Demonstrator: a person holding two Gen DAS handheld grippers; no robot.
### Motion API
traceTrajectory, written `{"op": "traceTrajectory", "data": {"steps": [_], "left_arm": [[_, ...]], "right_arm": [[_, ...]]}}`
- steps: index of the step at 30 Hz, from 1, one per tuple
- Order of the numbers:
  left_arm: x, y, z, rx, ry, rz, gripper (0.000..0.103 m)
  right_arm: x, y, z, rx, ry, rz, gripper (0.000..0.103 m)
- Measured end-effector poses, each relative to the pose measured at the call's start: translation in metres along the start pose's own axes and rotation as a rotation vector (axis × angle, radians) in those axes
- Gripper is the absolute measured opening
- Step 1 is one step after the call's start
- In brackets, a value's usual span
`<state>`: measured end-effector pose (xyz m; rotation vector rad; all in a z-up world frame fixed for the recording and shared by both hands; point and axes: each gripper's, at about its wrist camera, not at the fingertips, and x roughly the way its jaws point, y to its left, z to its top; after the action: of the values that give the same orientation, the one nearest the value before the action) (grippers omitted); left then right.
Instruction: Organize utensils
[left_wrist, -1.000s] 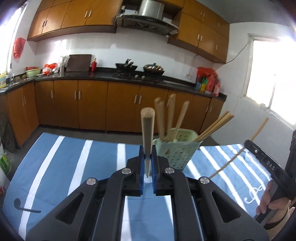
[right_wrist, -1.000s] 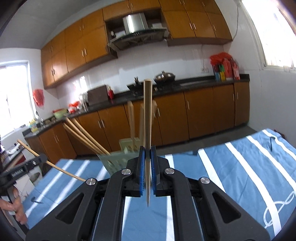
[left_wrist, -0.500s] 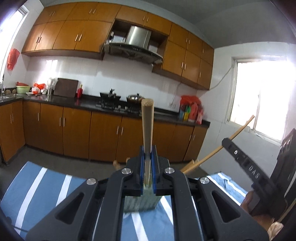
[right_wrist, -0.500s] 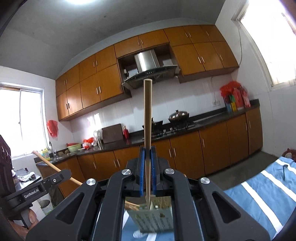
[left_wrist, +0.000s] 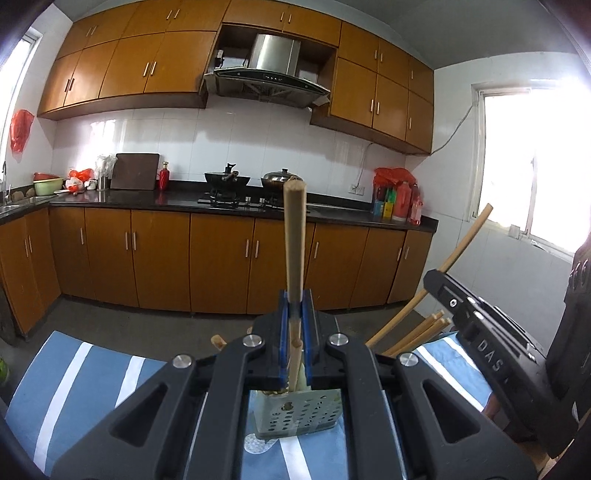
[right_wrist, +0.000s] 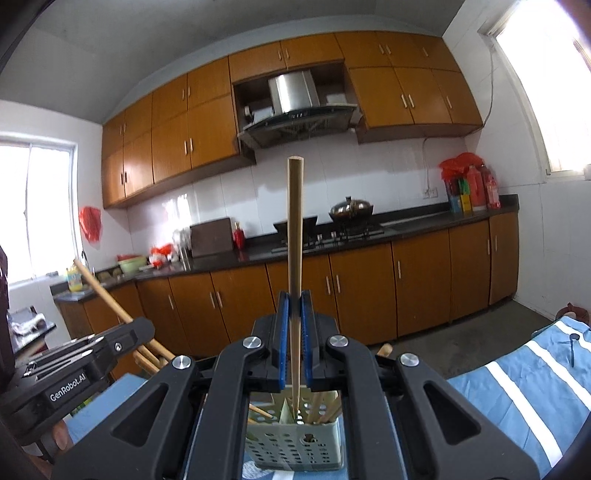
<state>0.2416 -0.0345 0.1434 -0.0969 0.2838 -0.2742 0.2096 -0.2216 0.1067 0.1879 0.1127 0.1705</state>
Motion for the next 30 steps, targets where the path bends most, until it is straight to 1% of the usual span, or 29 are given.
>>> {"op": "traceTrajectory", "data": {"steps": [5,7,8,9,10,11,13,14,15,16,18,19,21,22,24,26,27,30], "left_arm": [[0.013,0.005,-0.006,-0.013,0.017,-0.006,0.008],[0.012,0.01,-0.007,-0.029,0.016,-0.005,0.01],[0.01,0.011,-0.007,-0.032,0.01,-0.004,0.015],[0.007,0.011,-0.007,-0.033,0.003,0.001,0.023],[0.002,0.013,-0.007,-0.034,-0.008,0.009,0.027],[-0.003,0.015,-0.006,-0.037,-0.016,0.014,0.032],[-0.014,0.02,-0.004,-0.045,-0.03,0.019,0.035],[-0.021,0.024,-0.003,-0.05,-0.039,0.025,0.039],[-0.026,0.026,-0.003,-0.054,-0.043,0.029,0.043],[-0.035,0.03,-0.004,-0.058,-0.048,0.035,0.046],[-0.049,0.036,-0.009,-0.059,-0.052,0.047,0.058],[-0.058,0.038,-0.013,-0.048,-0.052,0.062,0.062],[-0.075,0.04,-0.024,-0.021,-0.048,0.098,0.076],[-0.082,0.04,-0.029,-0.012,-0.046,0.112,0.079],[-0.097,0.04,-0.04,0.008,-0.042,0.145,0.094],[-0.113,0.038,-0.055,0.039,-0.045,0.194,0.099],[-0.121,0.036,-0.063,0.056,-0.049,0.217,0.099],[-0.143,0.027,-0.09,0.114,-0.037,0.278,0.099]], "right_arm": [[0.003,0.006,-0.006,-0.02,0.048,0.0,0.007],[0.002,0.007,-0.006,-0.023,0.057,0.004,0.008],[0.0,0.007,-0.005,-0.029,0.059,0.008,0.012],[-0.003,0.006,-0.004,-0.036,0.055,0.007,0.023],[-0.007,0.006,-0.003,-0.038,0.047,0.004,0.031],[-0.014,0.004,-0.001,-0.035,0.032,0.001,0.042],[-0.021,0.002,0.002,-0.027,0.018,-0.001,0.043],[-0.028,0.0,0.003,-0.019,0.013,-0.004,0.043],[-0.033,-0.001,0.004,-0.013,0.009,-0.005,0.046],[-0.039,-0.003,0.004,-0.009,0.005,-0.009,0.049],[-0.05,-0.004,0.003,-0.01,0.003,-0.017,0.062],[-0.058,-0.005,0.0,-0.013,0.008,-0.019,0.064],[-0.068,-0.003,-0.008,-0.019,0.029,-0.021,0.074],[-0.073,-0.003,-0.013,-0.02,0.045,-0.021,0.077],[-0.083,0.001,-0.024,-0.029,0.075,-0.021,0.09],[-0.096,0.007,-0.036,-0.053,0.091,-0.04,0.099],[-0.101,0.009,-0.04,-0.061,0.095,-0.05,0.101],[-0.115,0.015,-0.052,-0.074,0.129,-0.085,0.101]]}}
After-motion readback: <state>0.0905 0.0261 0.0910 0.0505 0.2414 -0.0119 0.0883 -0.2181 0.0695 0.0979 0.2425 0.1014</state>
